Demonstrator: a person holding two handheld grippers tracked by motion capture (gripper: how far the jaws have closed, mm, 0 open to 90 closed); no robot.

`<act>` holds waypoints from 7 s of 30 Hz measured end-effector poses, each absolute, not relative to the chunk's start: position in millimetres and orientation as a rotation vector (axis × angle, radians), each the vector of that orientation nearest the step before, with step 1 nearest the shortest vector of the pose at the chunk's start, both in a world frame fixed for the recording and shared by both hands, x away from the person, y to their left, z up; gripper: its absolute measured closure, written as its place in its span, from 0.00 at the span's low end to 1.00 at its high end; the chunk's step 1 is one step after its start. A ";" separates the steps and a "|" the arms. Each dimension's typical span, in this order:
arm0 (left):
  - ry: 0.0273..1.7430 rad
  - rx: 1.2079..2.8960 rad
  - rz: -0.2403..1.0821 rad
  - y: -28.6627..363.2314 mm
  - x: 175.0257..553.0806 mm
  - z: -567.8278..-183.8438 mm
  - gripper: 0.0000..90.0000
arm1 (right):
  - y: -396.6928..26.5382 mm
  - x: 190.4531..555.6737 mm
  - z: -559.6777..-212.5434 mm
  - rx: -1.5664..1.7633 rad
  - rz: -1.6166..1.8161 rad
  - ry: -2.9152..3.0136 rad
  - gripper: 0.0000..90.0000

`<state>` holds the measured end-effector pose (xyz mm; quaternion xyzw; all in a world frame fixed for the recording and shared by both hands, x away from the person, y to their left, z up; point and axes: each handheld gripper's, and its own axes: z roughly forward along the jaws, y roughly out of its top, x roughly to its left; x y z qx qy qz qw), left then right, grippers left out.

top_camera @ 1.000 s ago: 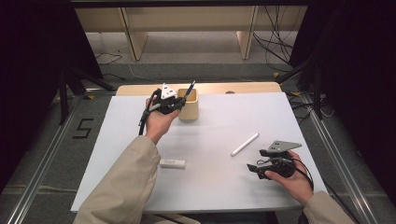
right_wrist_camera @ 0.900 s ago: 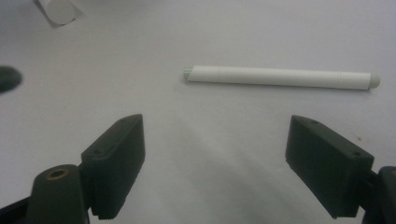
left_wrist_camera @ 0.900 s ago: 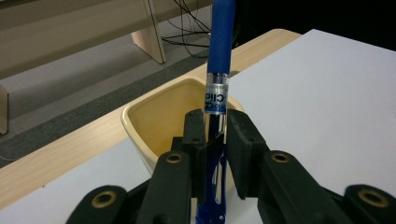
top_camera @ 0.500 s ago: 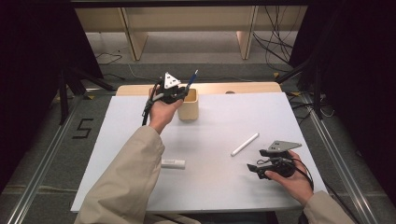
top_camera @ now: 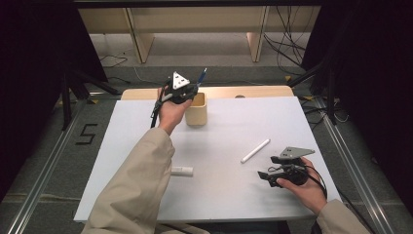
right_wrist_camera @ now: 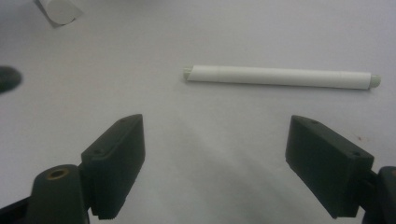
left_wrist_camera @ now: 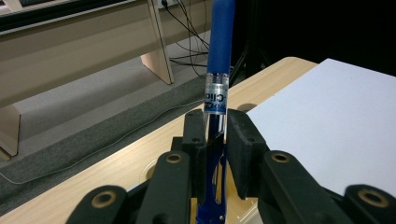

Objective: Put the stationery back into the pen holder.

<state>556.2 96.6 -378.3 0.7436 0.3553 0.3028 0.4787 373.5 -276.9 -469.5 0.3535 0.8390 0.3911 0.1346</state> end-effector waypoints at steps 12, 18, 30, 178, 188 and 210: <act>0.859 1.817 0.767 89.5 564.9 -383.3 0.87 | -277.1 373.4 -469.6 1.023 1.134 2.432 0.23; 0.860 1.841 0.766 88.6 566.5 -387.6 0.87 | -277.3 373.4 -469.6 1.026 1.137 2.430 0.23; 0.862 1.869 0.775 88.4 568.1 -392.7 0.87 | -277.0 373.2 -469.6 1.032 1.141 2.426 0.23; 0.810 2.139 0.507 85.7 412.9 -455.9 0.35 | -294.4 499.0 -475.5 1.186 0.831 2.316 1.00; 0.811 2.145 0.503 85.6 413.3 -456.3 0.35 | -293.7 499.8 -479.1 1.180 0.825 2.342 1.00; 0.806 2.144 0.495 82.1 412.0 -457.8 0.35 | -276.7 486.7 -478.6 1.082 0.837 2.457 1.00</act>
